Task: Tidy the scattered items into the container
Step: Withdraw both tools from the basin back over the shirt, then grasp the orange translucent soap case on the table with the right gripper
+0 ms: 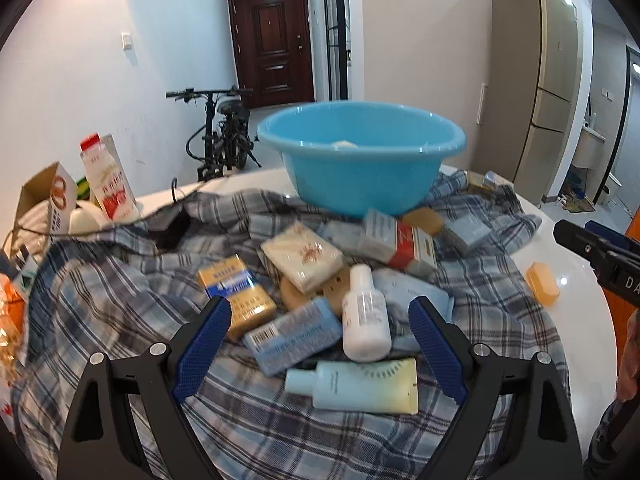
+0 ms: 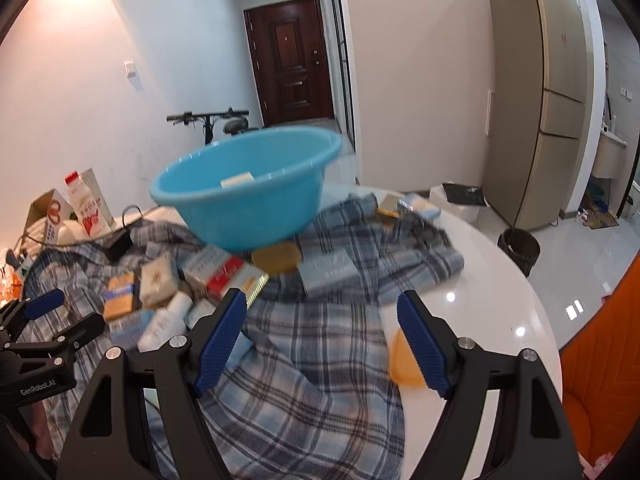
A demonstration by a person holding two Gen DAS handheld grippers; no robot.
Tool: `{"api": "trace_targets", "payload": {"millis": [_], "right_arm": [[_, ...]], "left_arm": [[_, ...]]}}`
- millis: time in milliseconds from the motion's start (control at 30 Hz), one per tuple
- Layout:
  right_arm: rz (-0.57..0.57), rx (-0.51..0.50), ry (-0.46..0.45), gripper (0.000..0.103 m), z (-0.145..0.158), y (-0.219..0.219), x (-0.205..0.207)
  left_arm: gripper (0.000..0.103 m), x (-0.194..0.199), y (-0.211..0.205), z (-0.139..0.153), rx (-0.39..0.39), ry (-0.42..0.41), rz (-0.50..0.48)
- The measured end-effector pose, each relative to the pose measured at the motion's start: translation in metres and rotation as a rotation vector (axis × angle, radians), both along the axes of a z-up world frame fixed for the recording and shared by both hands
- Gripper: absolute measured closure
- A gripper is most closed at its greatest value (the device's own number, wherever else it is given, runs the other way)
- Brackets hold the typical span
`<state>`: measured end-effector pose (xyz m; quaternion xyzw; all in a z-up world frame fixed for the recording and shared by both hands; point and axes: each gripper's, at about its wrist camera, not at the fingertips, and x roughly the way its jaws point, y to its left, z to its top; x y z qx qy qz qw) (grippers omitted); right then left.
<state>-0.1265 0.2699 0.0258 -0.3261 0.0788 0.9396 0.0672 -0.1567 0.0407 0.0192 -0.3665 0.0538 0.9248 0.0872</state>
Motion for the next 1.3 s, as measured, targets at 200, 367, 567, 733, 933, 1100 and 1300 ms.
{"api": "trace_targets", "payload": {"millis": [200, 367, 567, 733, 933, 1100, 1300], "right_arm": [[-0.02, -0.001, -0.052, 0.026, -0.021, 0.007, 0.005], [-0.062, 0.026, -0.087, 0.026, -0.035, 0.02, 0.006], [-0.1, 0.014, -0.121, 0.026, -0.049, 0.041, 0.004], [-0.123, 0.026, -0.148, 0.027, -0.062, 0.049, -0.001], [-0.134, 0.031, -0.175, 0.03, -0.072, 0.05, -0.011], [-0.143, 0.028, -0.193, 0.037, -0.077, 0.052, -0.015], [-0.152, 0.003, -0.222, 0.05, -0.085, 0.057, -0.016]], "left_arm": [[0.011, 0.004, 0.008, -0.015, 0.013, -0.027, -0.017], [0.011, 0.002, 0.017, -0.026, 0.013, -0.041, -0.029], [0.011, 0.0, 0.026, -0.036, -0.003, -0.063, -0.044], [0.011, -0.001, 0.031, -0.04, -0.007, -0.064, -0.054], [0.011, -0.004, 0.033, -0.047, -0.003, -0.092, -0.062], [0.011, -0.003, 0.031, -0.046, 0.003, -0.083, -0.062], [0.011, -0.003, 0.029, -0.045, 0.01, -0.082, -0.061]]}}
